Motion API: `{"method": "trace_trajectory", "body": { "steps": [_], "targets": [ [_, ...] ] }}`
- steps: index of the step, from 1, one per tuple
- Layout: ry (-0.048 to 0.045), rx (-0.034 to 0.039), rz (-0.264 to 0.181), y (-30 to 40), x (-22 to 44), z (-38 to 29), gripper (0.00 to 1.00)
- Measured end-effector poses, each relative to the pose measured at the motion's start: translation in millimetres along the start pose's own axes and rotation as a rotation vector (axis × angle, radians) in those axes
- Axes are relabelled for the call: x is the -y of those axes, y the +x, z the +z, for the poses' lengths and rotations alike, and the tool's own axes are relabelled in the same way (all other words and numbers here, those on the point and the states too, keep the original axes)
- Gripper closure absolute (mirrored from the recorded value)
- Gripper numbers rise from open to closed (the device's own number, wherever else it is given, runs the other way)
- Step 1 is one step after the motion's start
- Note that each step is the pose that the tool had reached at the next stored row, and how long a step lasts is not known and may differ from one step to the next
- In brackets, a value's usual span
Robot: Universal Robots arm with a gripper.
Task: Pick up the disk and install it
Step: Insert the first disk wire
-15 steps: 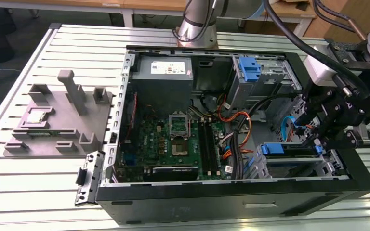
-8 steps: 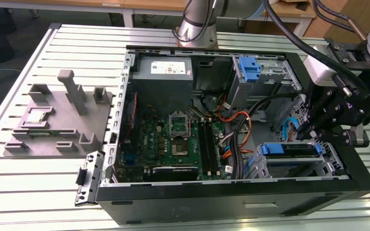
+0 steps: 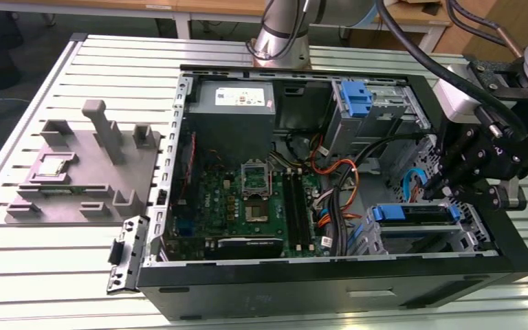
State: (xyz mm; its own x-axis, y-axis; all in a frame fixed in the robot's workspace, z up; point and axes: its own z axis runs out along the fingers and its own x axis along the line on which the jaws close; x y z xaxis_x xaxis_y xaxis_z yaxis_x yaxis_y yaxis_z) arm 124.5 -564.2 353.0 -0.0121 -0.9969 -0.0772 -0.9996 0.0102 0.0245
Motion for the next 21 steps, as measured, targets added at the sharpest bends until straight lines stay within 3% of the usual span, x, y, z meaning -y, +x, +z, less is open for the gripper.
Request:
{"method": "trace_trajectory", "body": {
  "steps": [6,21],
  "targets": [
    [0.0008,-0.0004,-0.001,0.3,-0.4,-0.1,0.84],
    [0.0286,0.0035,-0.048,4.8,-6.2,3.1,0.84]
  ]
}}
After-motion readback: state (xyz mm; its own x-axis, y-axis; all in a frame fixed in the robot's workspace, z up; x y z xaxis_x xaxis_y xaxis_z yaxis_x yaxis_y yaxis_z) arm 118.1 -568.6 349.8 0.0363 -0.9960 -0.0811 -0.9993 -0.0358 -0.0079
